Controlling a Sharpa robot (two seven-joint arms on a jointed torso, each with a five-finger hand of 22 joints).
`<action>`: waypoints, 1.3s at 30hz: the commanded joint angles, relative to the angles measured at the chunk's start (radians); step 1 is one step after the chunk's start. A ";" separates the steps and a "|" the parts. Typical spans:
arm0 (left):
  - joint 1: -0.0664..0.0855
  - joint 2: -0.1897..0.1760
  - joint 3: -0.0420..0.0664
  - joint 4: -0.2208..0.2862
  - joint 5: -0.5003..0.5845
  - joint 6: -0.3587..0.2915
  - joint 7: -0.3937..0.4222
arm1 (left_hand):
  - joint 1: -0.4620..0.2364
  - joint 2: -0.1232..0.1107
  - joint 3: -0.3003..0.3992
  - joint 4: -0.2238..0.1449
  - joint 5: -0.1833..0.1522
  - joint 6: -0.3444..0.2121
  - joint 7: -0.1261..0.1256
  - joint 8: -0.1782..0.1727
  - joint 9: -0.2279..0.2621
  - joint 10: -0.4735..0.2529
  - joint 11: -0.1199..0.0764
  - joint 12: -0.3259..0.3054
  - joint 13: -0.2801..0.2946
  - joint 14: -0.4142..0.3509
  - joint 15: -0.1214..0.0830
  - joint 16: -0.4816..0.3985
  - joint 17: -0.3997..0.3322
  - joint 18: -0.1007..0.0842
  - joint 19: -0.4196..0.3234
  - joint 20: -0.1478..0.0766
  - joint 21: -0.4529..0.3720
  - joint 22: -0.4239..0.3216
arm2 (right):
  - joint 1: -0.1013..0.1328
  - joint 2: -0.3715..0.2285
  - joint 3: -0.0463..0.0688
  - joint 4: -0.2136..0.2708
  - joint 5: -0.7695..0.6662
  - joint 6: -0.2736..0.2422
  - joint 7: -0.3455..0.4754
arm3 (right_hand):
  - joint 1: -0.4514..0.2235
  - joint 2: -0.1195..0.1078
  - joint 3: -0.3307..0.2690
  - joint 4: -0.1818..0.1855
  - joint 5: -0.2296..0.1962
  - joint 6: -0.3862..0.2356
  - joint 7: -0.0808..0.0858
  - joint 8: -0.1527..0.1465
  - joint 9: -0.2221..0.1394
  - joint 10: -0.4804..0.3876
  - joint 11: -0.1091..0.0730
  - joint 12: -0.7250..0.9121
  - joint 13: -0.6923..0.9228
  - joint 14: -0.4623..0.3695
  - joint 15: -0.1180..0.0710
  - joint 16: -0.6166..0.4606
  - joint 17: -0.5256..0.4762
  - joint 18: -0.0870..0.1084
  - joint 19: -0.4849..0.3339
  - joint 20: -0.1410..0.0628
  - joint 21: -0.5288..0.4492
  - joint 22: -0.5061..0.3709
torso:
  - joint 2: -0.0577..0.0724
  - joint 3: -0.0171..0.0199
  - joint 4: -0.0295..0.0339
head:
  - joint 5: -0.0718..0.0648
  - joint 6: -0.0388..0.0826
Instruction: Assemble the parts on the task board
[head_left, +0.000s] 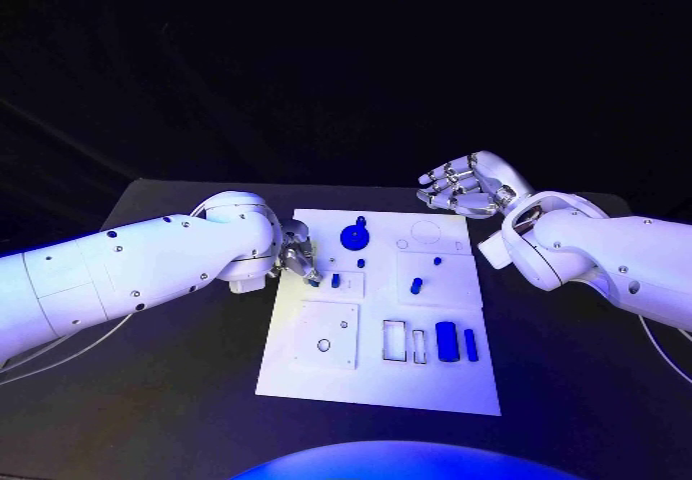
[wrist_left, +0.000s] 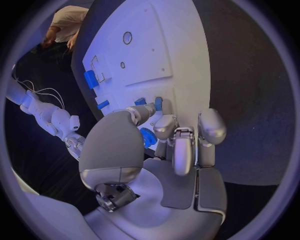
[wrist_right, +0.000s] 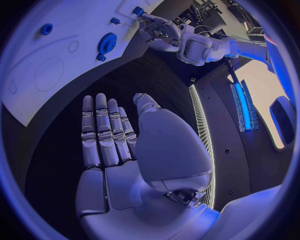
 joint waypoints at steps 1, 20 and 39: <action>-0.005 0.004 -0.004 0.002 0.000 0.049 -0.002 | -0.010 -0.002 -0.011 0.003 0.004 0.038 -0.038 0.004 -0.002 0.013 -0.005 0.005 0.005 0.103 -0.007 0.006 0.250 -0.005 0.008 0.001 0.003 0.002 | -0.001 0.000 0.000 0.001 -0.007 0.009 0.009 | -0.005 -0.003 0.005 0.000 0.006 -0.002 0.004 -0.003 0.000 -0.009 0.001 0.006 -0.002 -0.004 0.006 -0.004 -0.002 0.012 0.003 0.006 -0.004 -0.001 | -0.001 0.0000 0.0003 | 0.000 -0.001; -0.005 0.009 -0.004 -0.012 -0.009 0.025 -0.009 | -0.047 0.000 -0.121 0.067 0.004 0.055 -0.044 0.010 -0.015 0.020 -0.010 0.018 0.019 0.103 -0.012 0.007 0.251 -0.008 0.016 -0.005 0.009 0.015 | -0.001 0.000 0.000 0.001 -0.007 0.011 0.010 | -0.004 -0.003 0.010 -0.003 0.015 -0.002 0.004 -0.003 0.000 -0.010 0.001 0.007 -0.002 -0.005 0.006 -0.004 -0.004 0.012 0.003 0.006 -0.007 -0.005 | -0.001 0.0000 0.0004 | -0.002 0.001; -0.005 0.002 -0.002 -0.011 -0.011 0.009 -0.009 | -0.074 0.012 -0.259 0.128 0.004 0.065 -0.043 0.010 -0.030 0.021 -0.008 0.023 0.025 0.103 -0.011 0.007 0.251 -0.009 0.019 -0.005 0.010 0.019 | -0.001 -0.002 0.000 0.002 -0.007 0.012 0.011 | -0.005 -0.003 0.011 -0.003 0.016 -0.002 0.004 -0.003 0.000 -0.010 0.001 0.007 -0.002 -0.005 0.006 -0.004 -0.004 0.012 0.004 0.006 -0.007 -0.006 | 0.000 -0.0006 -0.0001 | -0.003 0.004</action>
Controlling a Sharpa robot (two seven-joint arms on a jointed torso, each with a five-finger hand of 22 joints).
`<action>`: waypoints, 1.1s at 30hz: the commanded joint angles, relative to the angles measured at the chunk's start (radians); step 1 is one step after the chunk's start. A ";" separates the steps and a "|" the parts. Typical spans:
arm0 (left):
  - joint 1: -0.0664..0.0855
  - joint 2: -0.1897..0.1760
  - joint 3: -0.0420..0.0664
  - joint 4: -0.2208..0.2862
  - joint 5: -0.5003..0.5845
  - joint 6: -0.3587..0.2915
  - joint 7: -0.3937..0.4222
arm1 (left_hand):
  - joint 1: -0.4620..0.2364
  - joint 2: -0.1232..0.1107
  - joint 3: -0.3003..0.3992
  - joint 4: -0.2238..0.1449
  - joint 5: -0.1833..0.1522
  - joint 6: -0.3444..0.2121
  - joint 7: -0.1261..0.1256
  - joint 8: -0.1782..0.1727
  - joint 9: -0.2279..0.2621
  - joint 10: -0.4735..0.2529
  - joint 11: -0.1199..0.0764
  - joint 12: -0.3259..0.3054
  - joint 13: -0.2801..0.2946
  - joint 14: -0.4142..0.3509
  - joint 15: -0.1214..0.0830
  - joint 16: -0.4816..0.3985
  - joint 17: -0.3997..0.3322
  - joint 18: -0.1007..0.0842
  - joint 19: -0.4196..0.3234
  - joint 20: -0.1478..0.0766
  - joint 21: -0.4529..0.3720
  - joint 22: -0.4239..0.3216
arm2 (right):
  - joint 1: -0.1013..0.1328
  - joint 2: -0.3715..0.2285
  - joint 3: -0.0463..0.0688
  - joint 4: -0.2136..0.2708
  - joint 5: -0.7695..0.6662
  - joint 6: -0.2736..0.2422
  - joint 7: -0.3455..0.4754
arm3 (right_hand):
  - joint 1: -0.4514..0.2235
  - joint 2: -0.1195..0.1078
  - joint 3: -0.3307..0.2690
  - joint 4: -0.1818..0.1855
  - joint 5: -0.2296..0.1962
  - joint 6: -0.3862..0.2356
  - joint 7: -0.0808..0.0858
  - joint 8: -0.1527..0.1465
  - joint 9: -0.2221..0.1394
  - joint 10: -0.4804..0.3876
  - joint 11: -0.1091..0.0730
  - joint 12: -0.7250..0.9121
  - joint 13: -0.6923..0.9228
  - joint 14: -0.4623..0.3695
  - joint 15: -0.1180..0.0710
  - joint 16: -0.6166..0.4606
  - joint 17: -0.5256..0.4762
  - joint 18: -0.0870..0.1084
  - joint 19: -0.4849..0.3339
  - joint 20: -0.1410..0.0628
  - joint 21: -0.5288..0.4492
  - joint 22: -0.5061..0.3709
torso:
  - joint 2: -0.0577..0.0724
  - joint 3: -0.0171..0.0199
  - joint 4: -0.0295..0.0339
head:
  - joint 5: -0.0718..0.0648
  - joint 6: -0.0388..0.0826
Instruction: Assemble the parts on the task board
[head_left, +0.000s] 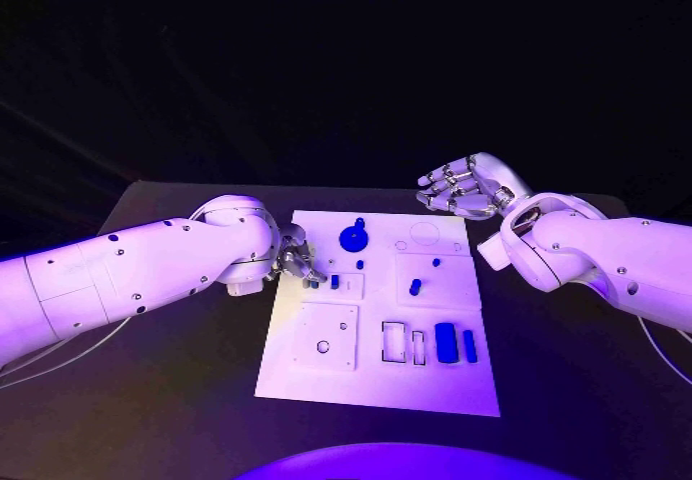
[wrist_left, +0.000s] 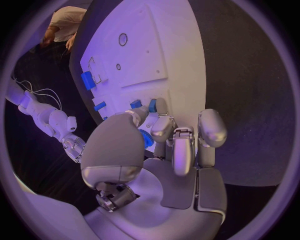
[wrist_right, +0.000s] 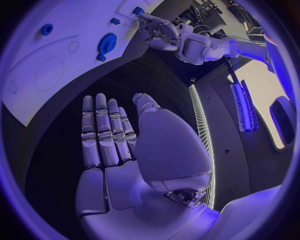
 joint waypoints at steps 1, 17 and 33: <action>-0.001 -0.004 0.002 0.007 -0.007 0.002 -0.003 | -0.011 0.000 -0.015 0.002 0.004 0.004 0.004 -0.004 -0.002 -0.002 0.008 0.006 0.001 0.099 -0.007 0.004 0.250 -0.009 0.007 -0.001 0.004 0.002 | -0.001 0.000 0.000 0.002 -0.007 0.010 0.010 | -0.005 -0.003 0.007 0.001 0.006 -0.002 0.004 -0.003 0.000 -0.006 -0.002 0.003 -0.001 -0.002 0.003 -0.004 -0.002 0.012 0.004 0.006 -0.003 -0.001 | 0.001 -0.0001 -0.0003 | 0.000 0.000; 0.003 -0.056 0.032 0.055 0.090 -0.177 0.013 | -0.120 0.058 -0.234 0.004 0.002 -0.037 0.019 -0.012 -0.017 -0.068 0.020 -0.077 -0.124 0.097 0.000 -0.001 0.244 0.004 -0.031 0.003 -0.033 -0.065 | -0.003 0.000 0.000 0.000 -0.007 0.010 0.011 | -0.005 -0.003 0.007 0.001 0.006 -0.002 0.004 -0.003 0.000 -0.006 -0.002 0.003 -0.001 -0.002 0.003 -0.004 -0.002 0.012 0.004 0.006 -0.003 -0.001 | -0.001 0.0003 -0.0003 | -0.002 0.007; 0.001 -0.052 0.021 0.089 0.062 -0.446 0.369 | 0.350 0.030 -0.094 -0.101 0.003 -0.245 0.137 -0.103 -0.136 -0.468 0.127 -0.460 -0.530 -0.164 0.098 -0.431 -0.275 0.076 -0.307 0.074 -0.363 -0.499 | -0.005 -0.003 0.000 0.000 -0.006 0.010 0.010 | -0.005 -0.003 0.007 0.001 0.006 -0.002 0.004 -0.003 0.000 -0.006 -0.002 0.003 -0.001 -0.002 0.003 -0.004 -0.002 0.012 0.004 0.006 -0.003 -0.001 | 0.001 -0.0007 0.0010 | -0.017 0.018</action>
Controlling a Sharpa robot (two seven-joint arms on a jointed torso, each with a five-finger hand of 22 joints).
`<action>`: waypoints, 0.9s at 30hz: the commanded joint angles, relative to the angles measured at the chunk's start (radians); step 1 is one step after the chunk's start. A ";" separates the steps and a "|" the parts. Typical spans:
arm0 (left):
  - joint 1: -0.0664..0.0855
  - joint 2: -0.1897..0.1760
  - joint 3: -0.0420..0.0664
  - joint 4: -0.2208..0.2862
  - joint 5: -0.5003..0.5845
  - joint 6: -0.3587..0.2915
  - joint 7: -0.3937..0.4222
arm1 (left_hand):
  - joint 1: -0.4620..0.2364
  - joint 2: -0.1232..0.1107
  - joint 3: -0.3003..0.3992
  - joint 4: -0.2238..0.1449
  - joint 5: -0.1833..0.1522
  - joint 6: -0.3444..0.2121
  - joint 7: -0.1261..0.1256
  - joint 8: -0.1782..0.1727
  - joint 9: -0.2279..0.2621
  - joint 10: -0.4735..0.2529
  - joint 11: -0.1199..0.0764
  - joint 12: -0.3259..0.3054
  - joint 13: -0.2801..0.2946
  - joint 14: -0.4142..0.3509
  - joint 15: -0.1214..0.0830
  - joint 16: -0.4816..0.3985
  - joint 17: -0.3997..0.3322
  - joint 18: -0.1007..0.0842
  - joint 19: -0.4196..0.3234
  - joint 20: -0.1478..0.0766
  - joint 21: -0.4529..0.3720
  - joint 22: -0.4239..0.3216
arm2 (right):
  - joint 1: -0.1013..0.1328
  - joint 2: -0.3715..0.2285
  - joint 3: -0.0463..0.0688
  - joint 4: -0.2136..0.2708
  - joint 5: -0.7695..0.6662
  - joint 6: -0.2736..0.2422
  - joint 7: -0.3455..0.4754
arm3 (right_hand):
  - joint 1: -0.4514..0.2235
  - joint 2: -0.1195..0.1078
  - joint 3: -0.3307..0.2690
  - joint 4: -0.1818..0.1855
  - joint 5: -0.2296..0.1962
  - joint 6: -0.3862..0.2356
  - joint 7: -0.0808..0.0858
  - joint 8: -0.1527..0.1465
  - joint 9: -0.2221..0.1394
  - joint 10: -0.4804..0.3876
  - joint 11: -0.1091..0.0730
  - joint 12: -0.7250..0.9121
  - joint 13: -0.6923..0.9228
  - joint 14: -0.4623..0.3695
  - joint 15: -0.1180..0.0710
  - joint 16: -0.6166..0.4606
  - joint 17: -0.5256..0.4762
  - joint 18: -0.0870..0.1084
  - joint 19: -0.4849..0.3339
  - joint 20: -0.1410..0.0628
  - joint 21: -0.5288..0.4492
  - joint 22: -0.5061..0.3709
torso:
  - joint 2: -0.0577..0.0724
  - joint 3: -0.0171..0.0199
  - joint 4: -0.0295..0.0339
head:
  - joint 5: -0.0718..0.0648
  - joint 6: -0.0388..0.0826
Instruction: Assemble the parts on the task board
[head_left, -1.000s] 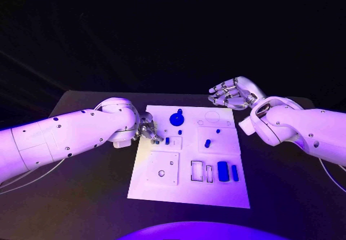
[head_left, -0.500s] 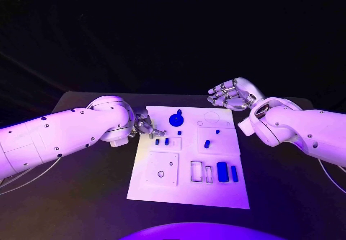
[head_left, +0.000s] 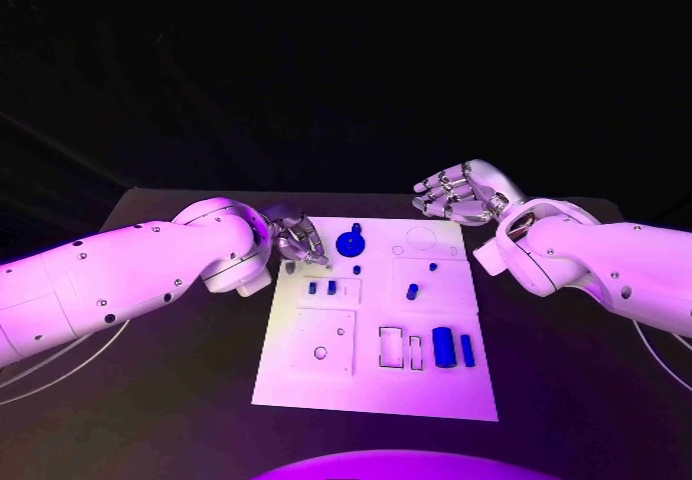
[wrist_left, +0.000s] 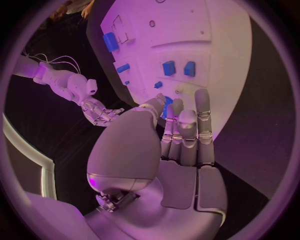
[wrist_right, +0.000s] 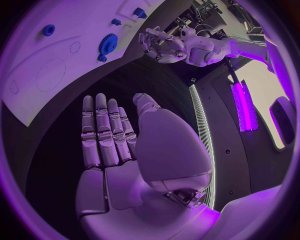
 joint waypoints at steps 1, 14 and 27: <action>-0.004 0.017 -0.008 0.007 -0.091 -0.140 0.238 | 0.058 -0.036 0.063 -0.006 0.000 0.012 0.010 -0.019 -0.046 -0.008 0.011 -0.060 -0.065 -0.014 0.015 -0.019 -0.035 0.014 0.002 0.014 -0.015 -0.010 | -0.001 0.000 0.000 0.001 -0.006 0.010 0.010 | -0.005 -0.003 0.007 0.001 0.006 -0.002 0.004 -0.003 0.000 -0.006 -0.002 0.003 -0.001 -0.002 0.003 -0.004 -0.001 0.012 0.004 0.006 -0.003 -0.001 | 0.001 -0.0003 0.0002 | -0.004 0.002; -0.035 0.081 -0.028 -0.033 -0.436 -0.133 0.312 | 0.077 -0.126 0.153 -0.017 0.001 0.077 0.011 -0.154 -0.225 -0.028 0.037 -0.265 -0.280 -0.039 0.028 -0.020 -0.138 0.015 -0.002 0.032 0.001 0.002 | -0.003 -0.001 0.000 0.002 -0.006 0.010 0.011 | -0.007 -0.004 0.008 0.001 0.007 -0.002 0.004 -0.003 0.000 -0.006 -0.002 0.004 -0.001 -0.002 0.003 -0.003 -0.002 0.012 0.004 0.006 -0.004 -0.003 | 0.002 0.0001 0.0004 | -0.012 0.007; -0.055 0.146 -0.032 -0.094 -0.532 -0.039 0.278 | 0.054 -0.137 0.135 -0.014 0.000 0.137 -0.006 -0.206 -0.291 -0.004 0.036 -0.318 -0.353 -0.009 0.030 0.053 -0.125 0.014 0.006 0.036 0.022 0.014 | -0.003 -0.001 0.000 0.005 -0.006 0.011 0.011 | -0.007 -0.004 0.008 0.001 0.007 -0.002 0.004 -0.003 0.000 -0.006 -0.002 0.004 -0.001 -0.002 0.003 -0.003 -0.002 0.012 0.004 0.006 -0.004 -0.003 | 0.002 -0.0004 -0.0020 | -0.017 0.007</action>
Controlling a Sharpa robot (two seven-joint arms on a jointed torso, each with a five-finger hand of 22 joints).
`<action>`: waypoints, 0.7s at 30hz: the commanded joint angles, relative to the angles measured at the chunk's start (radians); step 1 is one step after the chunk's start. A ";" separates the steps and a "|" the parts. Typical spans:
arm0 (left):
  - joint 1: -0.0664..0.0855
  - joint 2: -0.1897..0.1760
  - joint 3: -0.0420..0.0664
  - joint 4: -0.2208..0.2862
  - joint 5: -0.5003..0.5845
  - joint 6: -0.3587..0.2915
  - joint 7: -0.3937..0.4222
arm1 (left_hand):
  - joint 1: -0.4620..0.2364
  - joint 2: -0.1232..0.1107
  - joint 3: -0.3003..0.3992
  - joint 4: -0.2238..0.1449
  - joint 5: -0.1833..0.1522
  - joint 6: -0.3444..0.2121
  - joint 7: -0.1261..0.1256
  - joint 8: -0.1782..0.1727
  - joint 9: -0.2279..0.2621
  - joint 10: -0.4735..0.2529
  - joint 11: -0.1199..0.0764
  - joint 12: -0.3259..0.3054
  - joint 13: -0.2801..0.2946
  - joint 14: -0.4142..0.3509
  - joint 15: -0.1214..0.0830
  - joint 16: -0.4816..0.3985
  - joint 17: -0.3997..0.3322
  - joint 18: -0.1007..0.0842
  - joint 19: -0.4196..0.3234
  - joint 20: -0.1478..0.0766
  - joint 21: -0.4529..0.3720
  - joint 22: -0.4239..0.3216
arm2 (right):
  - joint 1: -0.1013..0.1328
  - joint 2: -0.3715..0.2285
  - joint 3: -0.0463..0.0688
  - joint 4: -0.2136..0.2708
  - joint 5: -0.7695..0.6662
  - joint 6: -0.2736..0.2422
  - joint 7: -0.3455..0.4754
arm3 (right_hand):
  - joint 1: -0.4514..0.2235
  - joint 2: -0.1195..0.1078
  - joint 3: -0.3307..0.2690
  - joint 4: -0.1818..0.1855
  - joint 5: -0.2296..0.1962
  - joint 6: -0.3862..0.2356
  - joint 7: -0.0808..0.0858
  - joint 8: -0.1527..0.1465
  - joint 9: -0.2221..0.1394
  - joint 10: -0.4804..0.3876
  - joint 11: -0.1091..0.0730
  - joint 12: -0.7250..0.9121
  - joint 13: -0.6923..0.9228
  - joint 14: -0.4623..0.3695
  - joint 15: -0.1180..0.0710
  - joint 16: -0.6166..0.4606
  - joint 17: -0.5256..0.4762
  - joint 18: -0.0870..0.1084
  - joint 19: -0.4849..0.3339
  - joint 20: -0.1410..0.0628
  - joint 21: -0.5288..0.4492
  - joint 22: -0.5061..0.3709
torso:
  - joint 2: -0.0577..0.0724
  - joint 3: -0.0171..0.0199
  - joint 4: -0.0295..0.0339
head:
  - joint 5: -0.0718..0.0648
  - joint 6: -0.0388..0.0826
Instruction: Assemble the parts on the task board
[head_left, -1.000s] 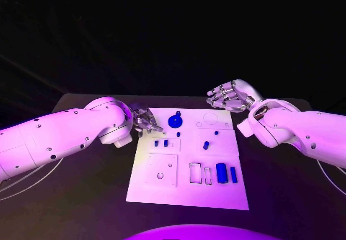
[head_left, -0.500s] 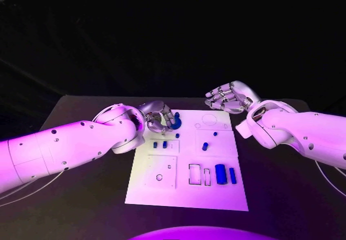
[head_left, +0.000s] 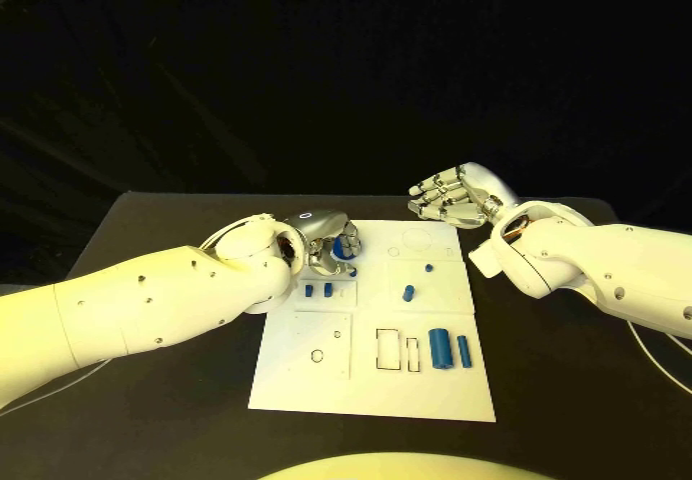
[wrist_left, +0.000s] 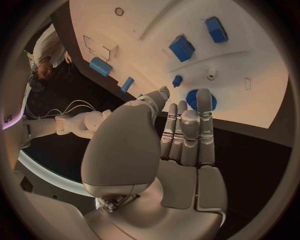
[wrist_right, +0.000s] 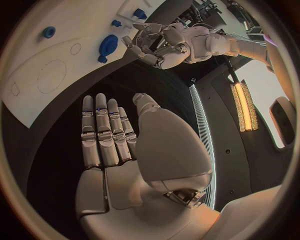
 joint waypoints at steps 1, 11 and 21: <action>-0.003 0.015 0.000 -0.017 -0.065 0.064 -0.003 | -0.004 0.002 -0.007 -0.001 0.000 0.009 -0.001 -0.008 -0.007 0.009 0.001 -0.007 -0.007 0.009 0.000 0.009 0.003 0.014 0.005 0.002 0.008 0.002 | 0.000 0.000 0.000 0.002 -0.006 0.011 0.011 | -0.007 -0.004 0.005 -0.002 0.003 -0.002 0.004 -0.003 0.000 -0.007 -0.003 0.004 -0.001 -0.002 0.003 -0.003 -0.001 0.012 0.004 0.006 -0.004 -0.001 | 0.000 0.0001 -0.0003 | -0.002 0.000; -0.009 0.049 0.000 -0.057 -0.077 0.095 -0.016 | 0.006 0.013 -0.002 -0.008 0.000 0.033 -0.002 -0.026 -0.028 0.033 -0.001 -0.023 -0.031 0.027 -0.002 0.044 0.018 0.014 0.011 0.001 0.021 0.009 | 0.000 0.000 0.000 0.004 -0.006 0.011 0.011 | -0.007 -0.004 0.005 -0.002 0.003 -0.002 0.004 -0.003 0.000 -0.007 -0.003 0.004 -0.001 -0.002 0.003 -0.003 -0.001 0.012 0.004 0.006 -0.004 -0.001 | 0.000 0.0002 -0.0009 | -0.005 -0.002; -0.011 0.066 0.000 -0.074 -0.079 0.108 -0.020 | 0.018 0.026 0.020 -0.020 0.000 0.069 0.003 -0.045 -0.048 0.079 -0.009 -0.042 -0.056 0.065 -0.010 0.101 0.069 0.006 0.047 -0.005 0.068 0.063 | 0.000 0.002 0.000 0.004 -0.006 0.012 0.011 | -0.007 -0.004 0.005 -0.002 0.003 -0.002 0.004 -0.003 0.000 -0.007 -0.003 0.004 -0.001 -0.002 0.003 -0.003 -0.001 0.012 0.004 0.006 -0.004 -0.001 | -0.001 0.0004 0.0005 | -0.006 -0.002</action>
